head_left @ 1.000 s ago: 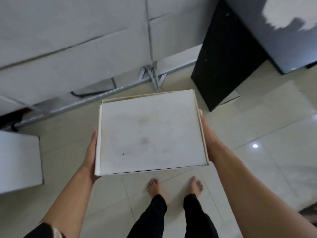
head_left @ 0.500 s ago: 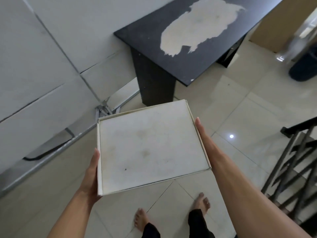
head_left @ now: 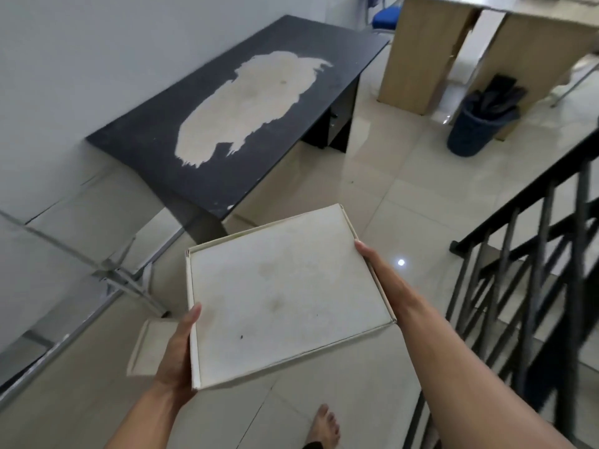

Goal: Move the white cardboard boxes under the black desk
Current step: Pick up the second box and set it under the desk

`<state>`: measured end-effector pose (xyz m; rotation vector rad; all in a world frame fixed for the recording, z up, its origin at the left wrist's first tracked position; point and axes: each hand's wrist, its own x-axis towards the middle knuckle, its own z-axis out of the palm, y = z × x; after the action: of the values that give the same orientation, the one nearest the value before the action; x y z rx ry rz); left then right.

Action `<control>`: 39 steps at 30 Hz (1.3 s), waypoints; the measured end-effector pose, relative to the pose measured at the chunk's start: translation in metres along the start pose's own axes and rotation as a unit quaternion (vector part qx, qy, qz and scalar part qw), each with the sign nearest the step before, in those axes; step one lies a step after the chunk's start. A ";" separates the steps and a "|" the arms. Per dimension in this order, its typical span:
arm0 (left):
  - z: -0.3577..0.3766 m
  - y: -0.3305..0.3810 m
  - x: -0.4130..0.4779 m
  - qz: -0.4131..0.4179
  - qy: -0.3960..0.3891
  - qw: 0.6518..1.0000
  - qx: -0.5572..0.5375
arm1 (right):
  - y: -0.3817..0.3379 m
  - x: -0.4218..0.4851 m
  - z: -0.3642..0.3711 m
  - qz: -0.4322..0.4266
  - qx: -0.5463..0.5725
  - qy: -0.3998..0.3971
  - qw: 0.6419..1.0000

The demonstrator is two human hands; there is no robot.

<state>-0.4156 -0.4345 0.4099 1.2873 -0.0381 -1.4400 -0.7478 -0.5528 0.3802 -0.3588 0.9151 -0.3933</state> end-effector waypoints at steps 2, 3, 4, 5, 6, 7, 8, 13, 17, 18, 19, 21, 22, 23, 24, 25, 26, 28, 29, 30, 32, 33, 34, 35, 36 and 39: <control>0.026 -0.009 0.013 -0.015 -0.018 1.000 -0.009 | -0.084 0.028 0.057 -0.073 -0.143 0.064 0.985; 0.041 -0.012 0.016 -0.019 -0.028 0.999 0.005 | -0.086 0.009 0.042 -0.080 -0.176 0.074 0.978; 0.057 -0.011 0.021 -0.024 -0.031 0.999 0.027 | -0.096 0.009 0.036 -0.109 -0.163 0.051 0.979; 0.071 -0.012 0.025 -0.028 -0.031 0.998 0.042 | -0.110 0.007 0.027 -0.113 -0.142 0.093 0.979; 0.080 -0.015 0.031 -0.027 -0.031 0.998 0.044 | -0.110 0.007 0.011 -0.107 -0.130 0.084 0.982; 0.088 -0.016 0.037 -0.026 -0.039 0.998 0.051 | -0.112 0.005 0.000 -0.096 -0.122 0.097 0.983; 0.097 -0.016 0.044 -0.021 -0.034 0.997 0.062 | -0.120 0.005 -0.009 -0.102 -0.107 0.093 0.985; 0.131 -0.014 0.073 -0.028 -0.065 0.993 0.091 | -0.142 0.019 -0.044 -0.102 -0.076 0.116 0.985; 0.154 -0.005 0.110 -0.038 -0.061 0.992 0.102 | -0.169 0.041 -0.059 -0.104 -0.049 0.113 0.987; 0.161 -0.003 0.122 -0.044 -0.064 0.991 0.105 | -0.177 0.050 -0.064 -0.104 -0.048 0.117 0.986; 0.167 -0.001 0.134 -0.048 -0.067 0.991 0.108 | -0.186 0.057 -0.067 -0.106 -0.050 0.120 0.986; 0.182 0.006 0.162 -0.056 -0.070 0.990 0.105 | -0.208 0.078 -0.073 -0.111 -0.046 0.119 0.986; 0.190 0.009 0.171 -0.060 -0.070 0.991 0.096 | -0.216 0.086 -0.075 -0.116 -0.041 0.117 0.986; 0.198 0.014 0.185 -0.066 -0.064 0.992 0.088 | -0.228 0.096 -0.077 -0.114 -0.039 0.120 0.985; 0.206 0.020 0.201 -0.074 -0.058 0.993 0.078 | -0.244 0.110 -0.079 -0.103 -0.036 0.119 0.987; 0.211 0.022 0.208 -0.076 -0.057 0.993 0.067 | -0.250 0.116 -0.080 -0.099 -0.031 0.119 0.987; 0.217 0.026 0.219 -0.081 -0.055 0.994 0.057 | -0.260 0.124 -0.083 -0.093 -0.031 0.123 0.988; 0.232 0.035 0.252 -0.099 -0.054 0.992 0.058 | -0.287 0.145 -0.091 -0.080 -0.035 0.122 0.989; 0.241 0.040 0.265 -0.103 -0.055 0.991 0.061 | -0.299 0.153 -0.094 -0.080 -0.037 0.125 0.988; 0.251 0.045 0.279 -0.103 -0.055 0.991 0.064 | -0.312 0.163 -0.098 -0.082 -0.035 0.130 0.988; 0.272 0.053 0.305 -0.101 -0.063 0.991 0.068 | -0.334 0.179 -0.107 -0.082 -0.020 0.130 0.988; 0.281 0.055 0.317 -0.103 -0.062 0.990 0.071 | -0.344 0.187 -0.113 -0.078 -0.016 0.130 0.988; 0.290 0.055 0.331 -0.104 -0.059 0.990 0.071 | -0.356 0.195 -0.121 -0.069 -0.010 0.122 0.990; 0.299 0.054 0.341 -0.106 -0.055 0.990 0.074 | -0.367 0.202 -0.127 -0.062 -0.004 0.118 0.991; 0.308 0.053 0.353 -0.108 -0.049 0.990 0.076 | -0.381 0.210 -0.135 -0.052 -0.003 0.114 0.992; 0.336 0.047 0.390 -0.108 -0.023 0.992 0.067 | -0.423 0.242 -0.157 -0.026 -0.035 0.104 0.994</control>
<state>-0.5189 -0.9329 0.3187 1.3999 -0.0278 -1.6756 -0.8176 -1.0565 0.3197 -0.4119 1.1260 -0.4520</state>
